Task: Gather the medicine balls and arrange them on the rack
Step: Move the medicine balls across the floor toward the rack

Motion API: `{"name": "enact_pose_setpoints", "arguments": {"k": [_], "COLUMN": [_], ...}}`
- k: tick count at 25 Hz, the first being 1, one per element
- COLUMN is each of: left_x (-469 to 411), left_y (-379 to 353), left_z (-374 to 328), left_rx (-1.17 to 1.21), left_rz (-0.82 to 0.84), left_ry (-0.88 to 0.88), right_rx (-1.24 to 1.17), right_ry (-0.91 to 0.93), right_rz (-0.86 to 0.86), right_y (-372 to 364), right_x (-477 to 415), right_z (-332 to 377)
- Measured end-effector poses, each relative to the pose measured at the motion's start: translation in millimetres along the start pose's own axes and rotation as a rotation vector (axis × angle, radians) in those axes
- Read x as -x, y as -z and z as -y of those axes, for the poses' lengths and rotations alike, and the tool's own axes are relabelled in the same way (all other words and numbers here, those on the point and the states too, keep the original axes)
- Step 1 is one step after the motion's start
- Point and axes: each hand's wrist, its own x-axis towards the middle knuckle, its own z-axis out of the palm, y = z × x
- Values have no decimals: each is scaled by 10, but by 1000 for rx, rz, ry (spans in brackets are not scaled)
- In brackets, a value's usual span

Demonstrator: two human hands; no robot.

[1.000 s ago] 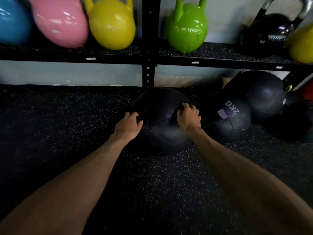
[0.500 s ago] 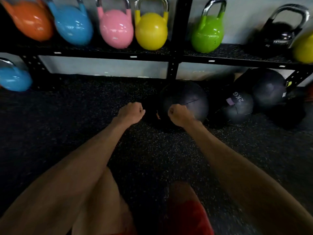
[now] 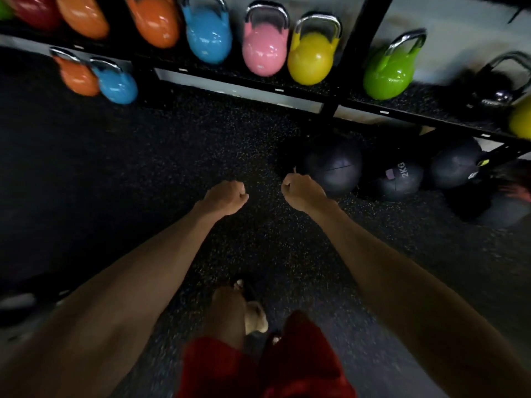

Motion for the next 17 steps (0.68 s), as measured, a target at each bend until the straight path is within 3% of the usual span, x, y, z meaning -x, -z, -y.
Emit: {"name": "enact_pose_setpoints", "arguments": {"k": [6, 17], "left_x": [1600, 3950], "left_y": [164, -652], "left_z": [370, 1939], "left_rx": [132, 256], "left_rz": [-19, -22], "left_ry": [99, 376], "right_rx": [77, 219], "right_ry": [90, 312], "right_rz": [105, 296], "right_y": [-52, -1456], "right_x": [1118, 2607], "right_z": [740, 2352]}}
